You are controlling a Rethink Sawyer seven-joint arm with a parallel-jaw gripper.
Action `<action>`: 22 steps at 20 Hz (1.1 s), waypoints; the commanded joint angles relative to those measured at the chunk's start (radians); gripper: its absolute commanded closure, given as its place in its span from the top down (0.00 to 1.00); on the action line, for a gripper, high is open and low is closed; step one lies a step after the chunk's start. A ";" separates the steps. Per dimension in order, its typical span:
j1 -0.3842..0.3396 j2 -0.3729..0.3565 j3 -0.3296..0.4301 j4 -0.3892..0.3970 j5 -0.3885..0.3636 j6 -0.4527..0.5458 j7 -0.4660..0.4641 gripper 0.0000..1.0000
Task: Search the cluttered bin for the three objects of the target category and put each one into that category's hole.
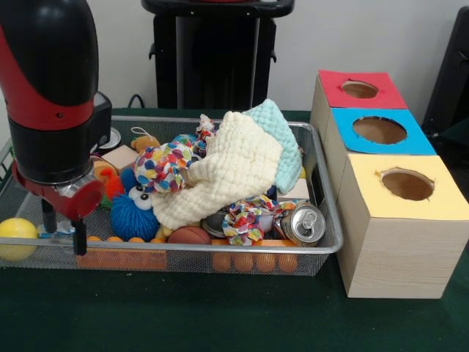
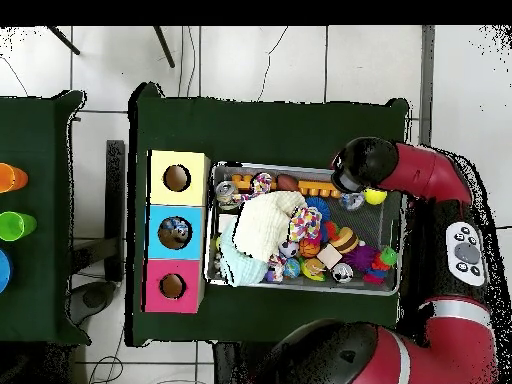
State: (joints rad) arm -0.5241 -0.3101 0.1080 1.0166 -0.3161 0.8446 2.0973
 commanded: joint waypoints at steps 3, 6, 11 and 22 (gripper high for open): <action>-0.036 0.091 0.044 0.004 -0.064 -0.137 -0.090 1.00; -0.040 0.091 0.045 0.016 -0.058 -0.135 -0.084 1.00; -0.050 -0.012 0.036 0.144 -0.028 -0.104 -0.074 1.00; -0.084 -0.120 0.058 0.327 -0.003 -0.152 -0.050 1.00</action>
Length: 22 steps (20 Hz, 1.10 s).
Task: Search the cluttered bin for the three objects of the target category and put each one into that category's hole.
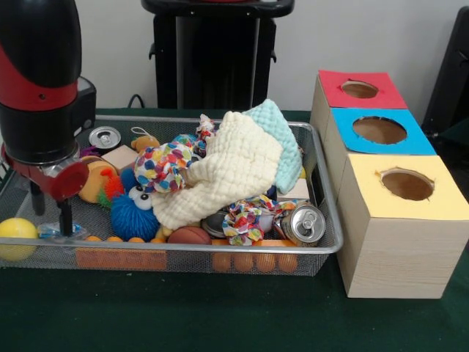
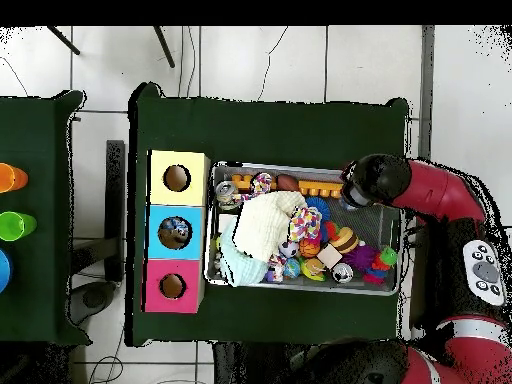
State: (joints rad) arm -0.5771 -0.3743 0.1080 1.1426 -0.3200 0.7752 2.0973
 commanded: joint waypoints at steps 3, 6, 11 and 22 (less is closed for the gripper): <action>-0.034 -0.053 0.060 0.222 -0.008 -0.115 -0.038 1.00; -0.032 -0.031 0.060 0.225 -0.017 -0.154 -0.020 1.00; -0.029 0.011 0.059 0.220 -0.027 -0.212 -0.002 1.00; -0.005 0.092 0.015 0.183 -0.049 -0.294 0.024 1.00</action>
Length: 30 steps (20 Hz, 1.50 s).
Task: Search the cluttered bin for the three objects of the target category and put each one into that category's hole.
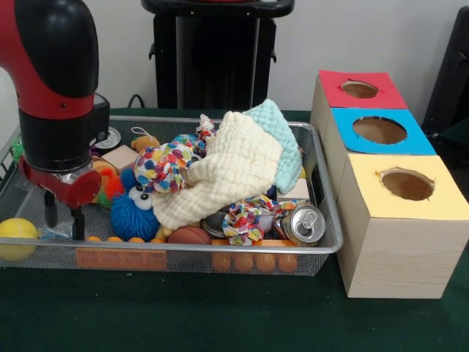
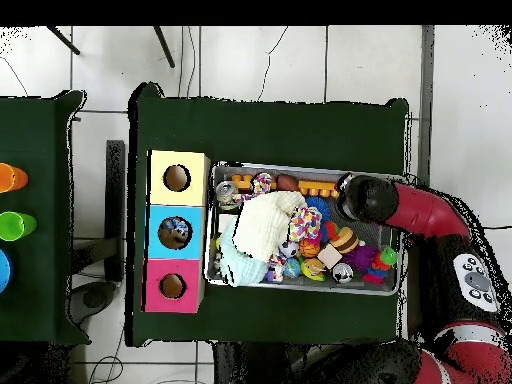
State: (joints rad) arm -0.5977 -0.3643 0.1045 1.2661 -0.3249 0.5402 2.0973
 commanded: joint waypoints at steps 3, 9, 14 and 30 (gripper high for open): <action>0.004 0.089 0.020 0.071 -0.042 -0.074 0.013 1.00; 0.002 0.096 0.007 0.092 -0.050 -0.116 0.024 1.00; -0.015 0.109 0.020 0.090 -0.051 -0.136 0.007 1.00; 0.038 0.114 -0.041 0.072 -0.065 -0.130 0.036 0.00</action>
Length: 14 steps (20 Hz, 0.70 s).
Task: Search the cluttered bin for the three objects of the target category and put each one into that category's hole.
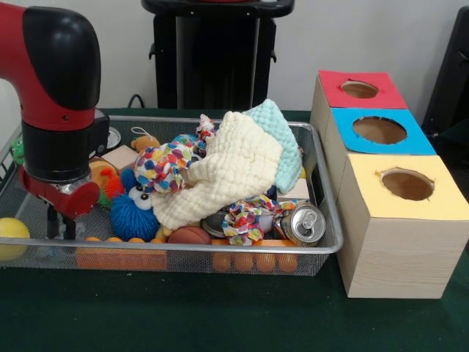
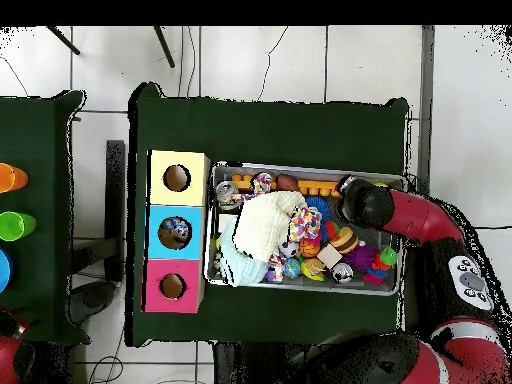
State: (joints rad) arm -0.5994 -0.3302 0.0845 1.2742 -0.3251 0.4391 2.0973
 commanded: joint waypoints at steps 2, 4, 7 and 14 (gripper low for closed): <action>0.049 0.076 -0.029 0.062 -0.039 0.011 0.053 0.00; 0.046 0.076 -0.024 0.059 -0.031 0.025 0.039 0.00; 0.053 0.063 -0.029 0.065 -0.016 0.047 0.040 0.00; 0.069 -0.124 0.001 0.198 0.059 0.189 0.021 0.00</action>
State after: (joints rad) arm -0.5530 -0.3530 0.0402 1.3003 -0.3202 0.4544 2.0973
